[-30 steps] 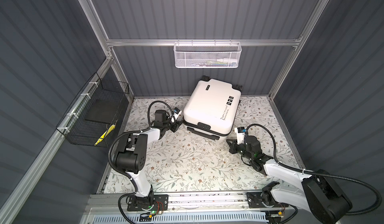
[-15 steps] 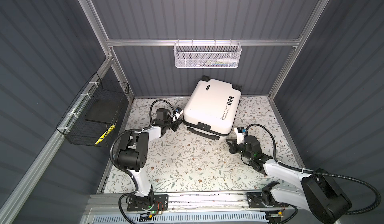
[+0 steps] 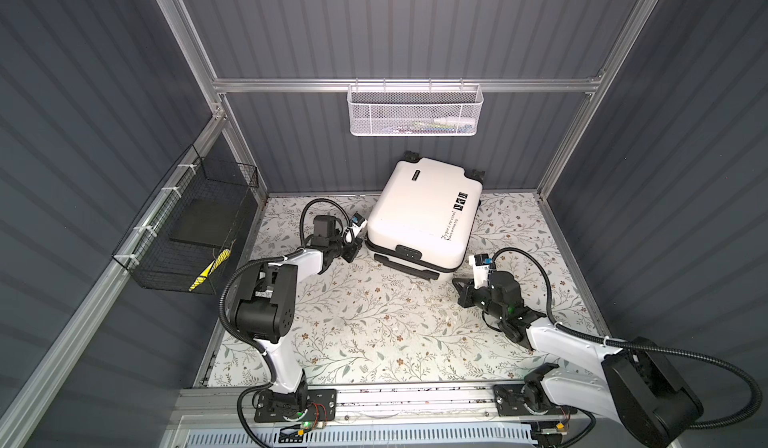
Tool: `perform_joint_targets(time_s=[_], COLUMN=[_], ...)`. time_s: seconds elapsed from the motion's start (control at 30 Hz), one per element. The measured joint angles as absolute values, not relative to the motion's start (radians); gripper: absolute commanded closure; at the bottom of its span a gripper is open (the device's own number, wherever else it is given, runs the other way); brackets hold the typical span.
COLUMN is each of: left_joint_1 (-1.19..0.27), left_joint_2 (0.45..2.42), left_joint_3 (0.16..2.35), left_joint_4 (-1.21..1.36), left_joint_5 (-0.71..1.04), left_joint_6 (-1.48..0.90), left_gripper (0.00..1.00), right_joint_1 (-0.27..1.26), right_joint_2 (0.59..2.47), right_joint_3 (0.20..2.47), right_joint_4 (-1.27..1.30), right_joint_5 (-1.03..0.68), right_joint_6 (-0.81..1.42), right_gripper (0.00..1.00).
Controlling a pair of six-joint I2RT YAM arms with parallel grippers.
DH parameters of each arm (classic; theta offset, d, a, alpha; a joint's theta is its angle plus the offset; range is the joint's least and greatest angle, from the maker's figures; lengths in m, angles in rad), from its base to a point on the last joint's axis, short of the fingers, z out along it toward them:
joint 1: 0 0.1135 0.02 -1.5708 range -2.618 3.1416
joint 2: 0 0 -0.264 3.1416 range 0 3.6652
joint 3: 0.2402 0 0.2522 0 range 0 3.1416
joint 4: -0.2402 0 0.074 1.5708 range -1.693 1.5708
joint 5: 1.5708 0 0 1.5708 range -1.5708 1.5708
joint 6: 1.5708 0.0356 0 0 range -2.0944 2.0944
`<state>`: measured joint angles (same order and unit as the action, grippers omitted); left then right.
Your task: Pack the luggage
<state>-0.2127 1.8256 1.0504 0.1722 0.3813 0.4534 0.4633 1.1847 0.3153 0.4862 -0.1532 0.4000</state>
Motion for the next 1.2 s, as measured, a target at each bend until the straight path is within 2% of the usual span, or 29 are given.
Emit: perform_joint_targets(time_s=[0.5,0.6,0.7,0.77,0.83,0.87,1.03,1.2], left_joint_1=[-0.233,-0.233,-0.233,-0.233,-0.233,-0.233,-0.232,-0.229], left_joint_2=[1.752,1.752,1.752,1.752,1.753,1.754,1.762,1.773], left_joint_3=[1.050,1.050,1.050,1.050,1.050,1.050,1.050,1.049], left_joint_4=[0.117,0.120,0.124,0.127,0.128,0.131,0.155,0.177], left_joint_5=[0.360,0.355,0.347,0.342,0.331,0.324,0.278,0.251], left_joint_6=[0.516,0.525,0.537,0.545,0.556,0.565,0.583,0.599], left_gripper=[1.00,0.94,1.00,0.94,0.75,0.72,0.62,0.61], right_joint_1=[0.463,0.463,0.463,0.463,0.463,0.463,0.463,0.463], right_joint_2=[1.184,1.184,1.184,1.184,1.184,1.184,1.182,1.182], right_joint_3=[0.315,0.315,0.315,0.315,0.315,0.315,0.315,0.315], right_joint_4=[0.485,0.485,0.485,0.485,0.485,0.485,0.483,0.482], right_joint_5=[-0.154,-0.154,-0.154,-0.154,-0.154,-0.154,-0.154,-0.154], right_joint_6=[0.400,0.400,0.400,0.400,0.400,0.400,0.400,0.400], right_gripper=[1.00,1.00,1.00,1.00,1.00,1.00,1.00,1.00])
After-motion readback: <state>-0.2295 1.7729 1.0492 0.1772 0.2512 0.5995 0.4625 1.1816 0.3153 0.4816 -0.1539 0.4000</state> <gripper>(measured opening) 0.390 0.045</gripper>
